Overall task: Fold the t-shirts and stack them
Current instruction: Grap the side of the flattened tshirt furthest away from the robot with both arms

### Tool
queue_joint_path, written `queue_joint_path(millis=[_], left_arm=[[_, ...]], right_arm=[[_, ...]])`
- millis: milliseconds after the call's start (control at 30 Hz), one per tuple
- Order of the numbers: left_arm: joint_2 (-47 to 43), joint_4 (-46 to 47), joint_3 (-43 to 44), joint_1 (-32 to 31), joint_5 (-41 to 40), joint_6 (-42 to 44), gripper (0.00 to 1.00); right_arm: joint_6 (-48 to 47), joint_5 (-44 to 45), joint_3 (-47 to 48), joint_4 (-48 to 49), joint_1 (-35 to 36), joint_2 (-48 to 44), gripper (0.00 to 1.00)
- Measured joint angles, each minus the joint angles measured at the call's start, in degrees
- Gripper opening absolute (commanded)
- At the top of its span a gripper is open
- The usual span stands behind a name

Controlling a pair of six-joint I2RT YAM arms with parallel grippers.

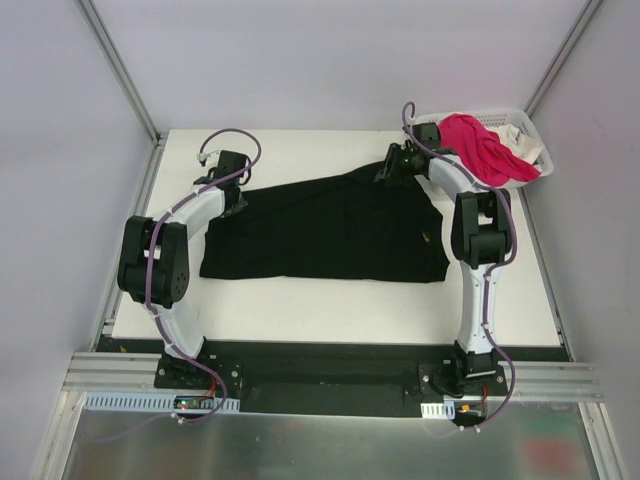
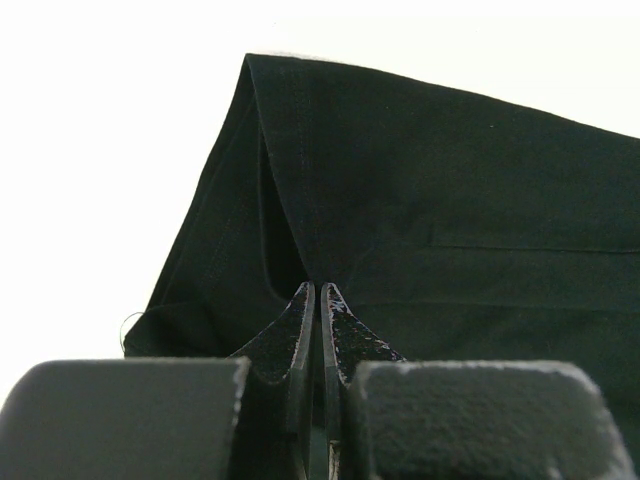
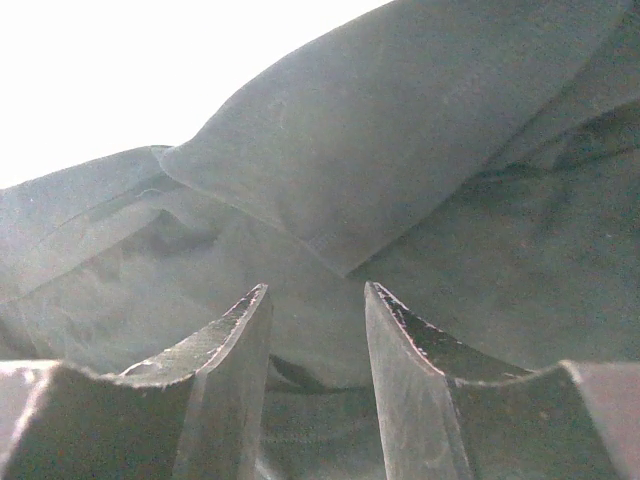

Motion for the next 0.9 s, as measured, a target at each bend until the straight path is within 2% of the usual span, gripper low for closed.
queue_joint_path(millis=[400, 900], left_arm=[[0.0, 0.0, 0.0, 0.0, 0.0, 0.2, 0.00], [0.0, 0.0, 0.7, 0.0, 0.0, 1.0, 0.00]], right_arm=[[0.6, -0.1, 1.7, 0.3, 2.0, 2.9, 0.45], [0.8, -0.1, 1.6, 0.7, 1.1, 3.4, 0.44]])
